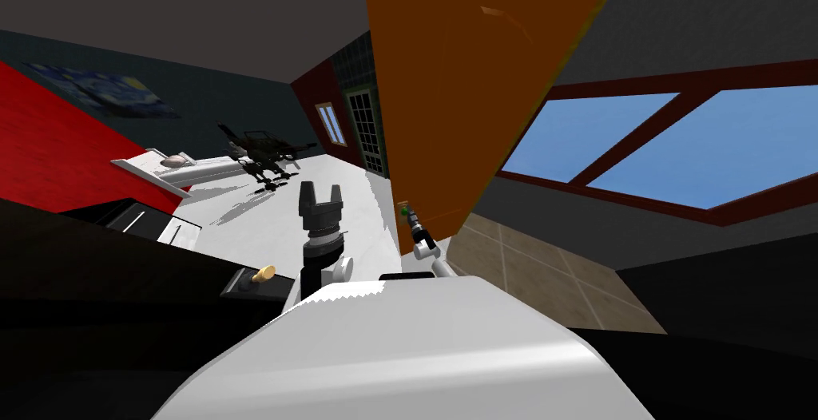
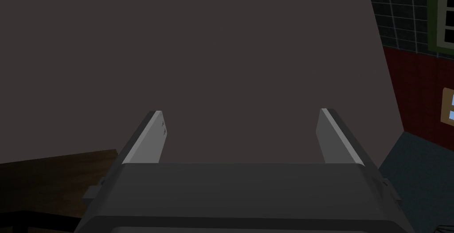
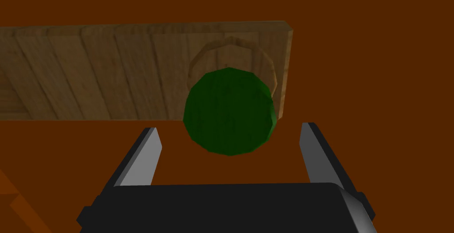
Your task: Push the door open
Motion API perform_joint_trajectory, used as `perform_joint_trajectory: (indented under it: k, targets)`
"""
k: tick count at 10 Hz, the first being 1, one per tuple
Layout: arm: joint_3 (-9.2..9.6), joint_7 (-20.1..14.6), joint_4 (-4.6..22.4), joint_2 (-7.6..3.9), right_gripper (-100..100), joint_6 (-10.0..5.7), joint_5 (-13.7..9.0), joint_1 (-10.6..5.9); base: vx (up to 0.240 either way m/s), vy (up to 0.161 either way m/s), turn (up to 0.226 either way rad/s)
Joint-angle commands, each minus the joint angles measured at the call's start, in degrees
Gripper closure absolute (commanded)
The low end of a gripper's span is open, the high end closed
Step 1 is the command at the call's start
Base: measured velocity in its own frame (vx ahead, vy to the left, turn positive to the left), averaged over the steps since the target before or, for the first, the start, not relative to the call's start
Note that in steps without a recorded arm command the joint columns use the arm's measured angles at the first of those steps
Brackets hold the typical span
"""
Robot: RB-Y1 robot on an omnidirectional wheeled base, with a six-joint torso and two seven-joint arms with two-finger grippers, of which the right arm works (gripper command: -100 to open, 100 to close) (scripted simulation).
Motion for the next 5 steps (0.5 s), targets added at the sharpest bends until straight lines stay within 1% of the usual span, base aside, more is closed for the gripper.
perform_joint_trajectory:
  k: [1,2,5]
  targets:
    - [0.00,0.00,0.00,0.00,-100,0.00,0.00,0.00,0.060,0.062,-0.001]
    - [0.00,0.00,0.00,0.00,100,0.00,0.00,0.00,-0.007,-0.008,-0.002]
    - [0.00,0.00,0.00,0.00,100,0.00,0.00,0.00,-0.019,-0.018,0.006]
